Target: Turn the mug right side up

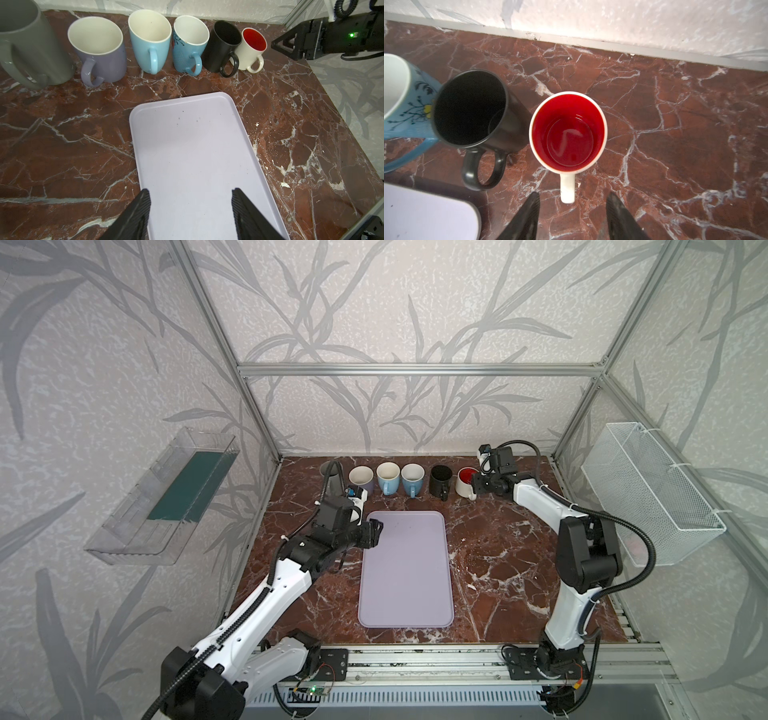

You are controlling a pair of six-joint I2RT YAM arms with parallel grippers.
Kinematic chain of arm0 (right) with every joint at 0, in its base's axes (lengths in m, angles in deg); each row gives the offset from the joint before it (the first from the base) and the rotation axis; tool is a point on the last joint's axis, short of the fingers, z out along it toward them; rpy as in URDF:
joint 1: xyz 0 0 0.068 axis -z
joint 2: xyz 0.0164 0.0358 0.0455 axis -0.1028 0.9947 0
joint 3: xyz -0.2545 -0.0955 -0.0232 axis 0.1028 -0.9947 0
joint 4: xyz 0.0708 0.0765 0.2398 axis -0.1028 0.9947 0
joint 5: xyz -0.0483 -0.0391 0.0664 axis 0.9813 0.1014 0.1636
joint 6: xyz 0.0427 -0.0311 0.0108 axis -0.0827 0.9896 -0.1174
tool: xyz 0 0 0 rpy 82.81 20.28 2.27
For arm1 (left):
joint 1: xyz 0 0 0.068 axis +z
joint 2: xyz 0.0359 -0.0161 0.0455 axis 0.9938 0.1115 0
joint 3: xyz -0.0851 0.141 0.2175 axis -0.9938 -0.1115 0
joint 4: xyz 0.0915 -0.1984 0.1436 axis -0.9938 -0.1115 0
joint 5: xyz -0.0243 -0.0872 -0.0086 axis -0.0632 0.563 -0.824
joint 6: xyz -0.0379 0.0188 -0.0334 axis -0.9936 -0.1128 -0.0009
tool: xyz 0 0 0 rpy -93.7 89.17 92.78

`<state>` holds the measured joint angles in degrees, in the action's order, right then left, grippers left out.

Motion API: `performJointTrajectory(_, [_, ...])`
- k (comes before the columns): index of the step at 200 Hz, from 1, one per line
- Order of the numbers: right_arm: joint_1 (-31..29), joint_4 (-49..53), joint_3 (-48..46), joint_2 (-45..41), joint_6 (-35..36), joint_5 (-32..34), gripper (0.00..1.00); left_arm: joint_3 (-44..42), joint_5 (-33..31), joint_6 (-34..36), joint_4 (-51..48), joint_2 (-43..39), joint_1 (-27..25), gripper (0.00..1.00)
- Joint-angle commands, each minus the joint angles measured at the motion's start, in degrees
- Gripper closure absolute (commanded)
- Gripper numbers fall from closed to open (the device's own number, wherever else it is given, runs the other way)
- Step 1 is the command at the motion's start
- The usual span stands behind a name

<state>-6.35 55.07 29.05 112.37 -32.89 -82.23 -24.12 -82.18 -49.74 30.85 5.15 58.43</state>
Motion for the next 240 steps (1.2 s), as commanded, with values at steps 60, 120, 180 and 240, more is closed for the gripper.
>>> performJointTrajectory(60, [0.42,-2.45,-9.26,-15.65,0.17,-3.74,0.35,7.69,-4.8,5.66,-0.75,2.3,0.46,0.28])
performJointTrajectory(120, [3.48,-0.27,-16.61,-26.88,-0.94,-6.31,0.08,10.01,-6.54,7.2,1.32,3.63,1.24,0.18])
performJointTrajectory(180, [9.83,-1.89,-22.71,-34.82,-5.51,-9.55,0.01,14.87,-9.95,7.13,-0.13,7.66,4.21,0.01])
performJointTrajectory(240, [16.31,-4.39,-27.85,-36.89,-7.71,-11.81,0.01,5.76,-24.62,6.01,10.81,7.06,9.03,0.01])
